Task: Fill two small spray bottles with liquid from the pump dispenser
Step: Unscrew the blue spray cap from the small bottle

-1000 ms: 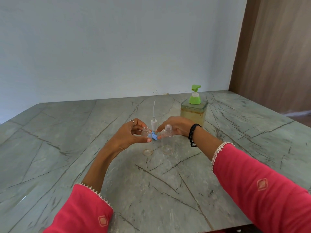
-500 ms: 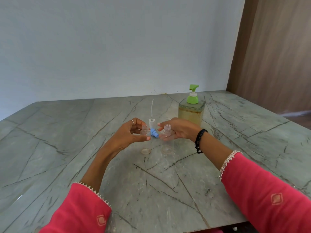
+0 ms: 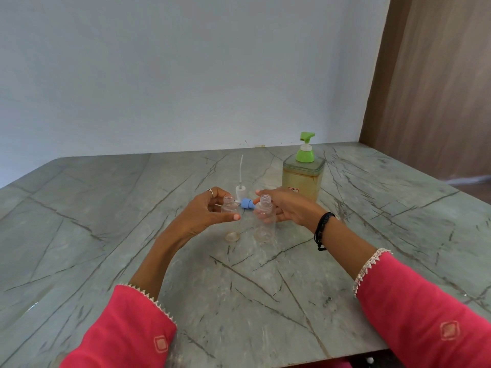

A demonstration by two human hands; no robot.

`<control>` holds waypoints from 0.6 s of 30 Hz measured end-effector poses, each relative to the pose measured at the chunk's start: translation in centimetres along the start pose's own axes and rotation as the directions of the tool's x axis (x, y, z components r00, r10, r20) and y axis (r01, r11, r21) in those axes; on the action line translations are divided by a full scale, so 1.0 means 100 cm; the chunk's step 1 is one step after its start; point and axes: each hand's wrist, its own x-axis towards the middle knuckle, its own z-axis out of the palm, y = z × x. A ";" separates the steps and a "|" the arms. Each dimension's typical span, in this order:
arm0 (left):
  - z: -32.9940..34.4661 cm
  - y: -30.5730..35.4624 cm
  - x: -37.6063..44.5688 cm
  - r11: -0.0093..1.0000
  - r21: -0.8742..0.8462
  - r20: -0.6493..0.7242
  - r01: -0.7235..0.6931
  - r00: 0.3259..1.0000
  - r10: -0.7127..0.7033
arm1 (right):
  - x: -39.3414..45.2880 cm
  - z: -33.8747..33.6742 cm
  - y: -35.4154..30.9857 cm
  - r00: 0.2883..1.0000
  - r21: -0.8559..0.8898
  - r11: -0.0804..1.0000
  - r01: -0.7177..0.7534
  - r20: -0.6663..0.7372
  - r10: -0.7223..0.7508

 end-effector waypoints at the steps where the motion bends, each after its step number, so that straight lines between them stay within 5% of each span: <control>1: 0.000 0.000 0.000 1.000 -0.001 0.004 -0.002 1.000 0.002 | -0.002 0.000 0.001 1.000 -0.001 1.000 0.002 -0.005 -0.002; 10: 0.003 -0.001 0.000 0.999 0.047 0.028 0.000 1.000 -0.002 | -0.014 -0.007 0.010 1.000 -0.019 1.000 0.015 -0.002 -0.015; 18: 0.007 -0.004 0.000 0.983 0.171 0.057 0.066 0.995 -0.076 | -0.024 -0.020 0.022 0.981 -0.150 0.982 0.117 0.170 -0.091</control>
